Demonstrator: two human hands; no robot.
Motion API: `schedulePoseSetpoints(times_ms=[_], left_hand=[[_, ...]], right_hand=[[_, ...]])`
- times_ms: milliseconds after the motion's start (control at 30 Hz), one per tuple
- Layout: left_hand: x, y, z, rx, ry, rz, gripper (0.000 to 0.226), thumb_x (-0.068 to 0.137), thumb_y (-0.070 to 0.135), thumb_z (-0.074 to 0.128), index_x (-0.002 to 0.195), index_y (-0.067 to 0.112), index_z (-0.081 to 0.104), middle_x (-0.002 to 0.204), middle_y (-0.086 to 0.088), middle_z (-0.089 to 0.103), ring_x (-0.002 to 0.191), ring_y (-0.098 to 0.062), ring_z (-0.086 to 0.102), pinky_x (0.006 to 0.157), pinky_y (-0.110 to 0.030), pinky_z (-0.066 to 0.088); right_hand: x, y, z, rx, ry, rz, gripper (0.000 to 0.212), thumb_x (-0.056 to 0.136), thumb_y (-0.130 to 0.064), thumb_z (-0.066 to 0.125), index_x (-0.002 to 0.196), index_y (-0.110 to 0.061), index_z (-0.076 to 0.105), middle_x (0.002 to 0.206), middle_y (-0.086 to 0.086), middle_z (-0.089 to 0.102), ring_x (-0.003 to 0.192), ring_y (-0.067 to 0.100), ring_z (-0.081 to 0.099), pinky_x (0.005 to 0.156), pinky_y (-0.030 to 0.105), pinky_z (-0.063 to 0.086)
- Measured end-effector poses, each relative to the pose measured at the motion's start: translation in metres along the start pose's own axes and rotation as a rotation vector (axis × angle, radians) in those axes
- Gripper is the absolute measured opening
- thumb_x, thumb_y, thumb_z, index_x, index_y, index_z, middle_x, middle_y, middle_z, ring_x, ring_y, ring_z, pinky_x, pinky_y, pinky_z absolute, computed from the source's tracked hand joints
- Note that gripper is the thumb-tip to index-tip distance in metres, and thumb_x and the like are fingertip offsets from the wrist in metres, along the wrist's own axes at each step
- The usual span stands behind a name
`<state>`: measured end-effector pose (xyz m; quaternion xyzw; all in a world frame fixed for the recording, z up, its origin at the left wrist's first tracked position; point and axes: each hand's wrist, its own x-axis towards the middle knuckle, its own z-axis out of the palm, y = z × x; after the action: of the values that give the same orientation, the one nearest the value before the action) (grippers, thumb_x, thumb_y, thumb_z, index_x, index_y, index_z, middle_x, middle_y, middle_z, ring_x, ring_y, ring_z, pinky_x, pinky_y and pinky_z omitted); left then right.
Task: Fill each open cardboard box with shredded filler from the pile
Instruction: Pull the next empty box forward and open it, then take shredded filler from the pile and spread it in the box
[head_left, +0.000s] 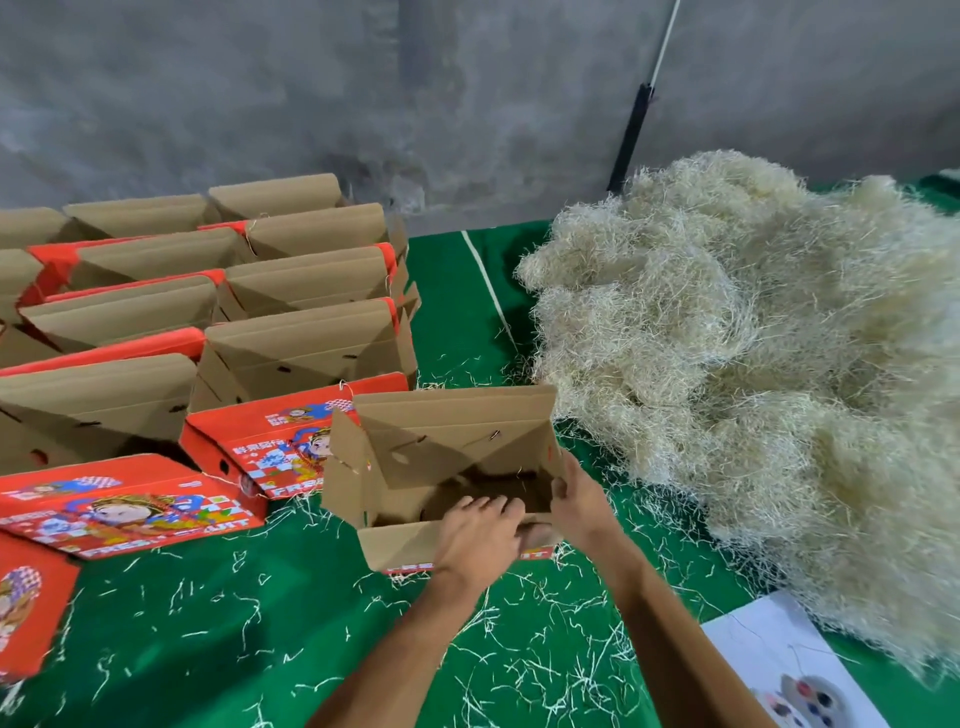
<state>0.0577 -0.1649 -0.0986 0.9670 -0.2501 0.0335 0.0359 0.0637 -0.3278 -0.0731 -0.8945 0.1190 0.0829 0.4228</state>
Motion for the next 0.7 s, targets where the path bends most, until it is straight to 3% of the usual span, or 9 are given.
schedulePoseSetpoints(times_ms=[67,133,200,267,400,500,633,700], left_hand=[[0.000,0.002,0.001,-0.009,0.057,-0.006,0.052,0.095,0.064,0.030,0.082,0.026,0.065,0.076,0.009,0.070,0.071,-0.010,0.067,0.069,-0.030,0.049],[0.002,0.015,-0.001,-0.087,0.145,-0.023,0.046,0.100,0.053,0.029,0.086,0.027,0.064,0.082,0.008,0.069,0.077,-0.013,0.066,0.073,-0.033,0.049],[0.009,0.033,-0.006,-0.187,0.242,-0.039,0.030,0.102,0.039,0.032,0.098,0.027,0.060,0.100,0.007,0.064,0.093,-0.016,0.059,0.081,-0.038,0.047],[0.028,0.053,-0.014,-0.243,0.268,-0.023,0.023,0.094,0.026,0.042,0.112,0.024,0.057,0.119,0.007,0.058,0.109,-0.017,0.053,0.091,-0.039,0.045],[0.079,0.095,-0.030,-0.320,0.196,0.112,0.043,0.074,0.010,0.061,0.116,0.016,0.054,0.127,0.004,0.053,0.120,-0.017,0.048,0.104,-0.036,0.041],[0.129,0.125,-0.027,-0.451,0.099,0.154,0.057,0.075,0.005,0.070,0.125,0.013,0.046,0.129,0.000,0.049,0.119,-0.017,0.045,0.107,-0.038,0.042],[0.206,0.167,-0.021,-0.444,0.004,0.098,0.087,0.076,0.015,0.078,0.146,0.019,0.028,0.148,-0.002,0.036,0.130,-0.019,0.043,0.113,-0.043,0.037],[0.246,0.180,-0.019,-0.455,0.000,0.061,0.103,0.075,0.019,0.080,0.153,0.024,0.013,0.157,-0.003,0.022,0.141,-0.023,0.030,0.115,-0.050,0.033]], right_hand=[[0.000,0.000,-0.001,0.004,0.013,0.004,0.043,0.101,-0.008,0.038,0.141,-0.021,0.045,0.099,0.002,0.067,0.079,0.011,0.062,0.062,0.018,0.044],[-0.001,0.004,-0.008,0.050,0.004,-0.005,0.029,0.105,-0.021,0.041,0.130,-0.023,0.056,0.101,0.001,0.069,0.082,0.010,0.064,0.068,0.024,0.047],[0.002,0.010,-0.017,0.074,-0.007,-0.067,0.024,0.106,-0.033,0.043,0.112,-0.025,0.064,0.087,-0.007,0.069,0.071,-0.001,0.060,0.064,0.023,0.047],[0.006,0.015,-0.032,0.120,0.041,-0.091,0.026,0.106,-0.033,0.043,0.104,-0.023,0.067,0.086,-0.005,0.071,0.073,0.004,0.063,0.068,0.029,0.051],[0.011,0.033,-0.075,0.203,0.132,-0.046,0.034,0.102,-0.027,0.042,0.128,-0.020,0.061,0.116,-0.002,0.071,0.102,0.012,0.065,0.089,0.025,0.051],[0.029,0.049,-0.123,0.126,0.157,-0.042,0.040,0.099,-0.024,0.044,0.137,-0.023,0.055,0.124,0.000,0.068,0.109,0.016,0.064,0.095,0.034,0.052],[0.070,0.077,-0.179,0.093,0.209,-0.076,0.048,0.100,-0.021,0.053,0.147,-0.016,0.043,0.145,0.007,0.053,0.131,0.022,0.051,0.109,0.047,0.045],[0.102,0.087,-0.199,-0.020,0.317,-0.105,0.054,0.100,-0.027,0.055,0.149,-0.013,0.037,0.153,0.008,0.043,0.138,0.024,0.044,0.112,0.048,0.041]])
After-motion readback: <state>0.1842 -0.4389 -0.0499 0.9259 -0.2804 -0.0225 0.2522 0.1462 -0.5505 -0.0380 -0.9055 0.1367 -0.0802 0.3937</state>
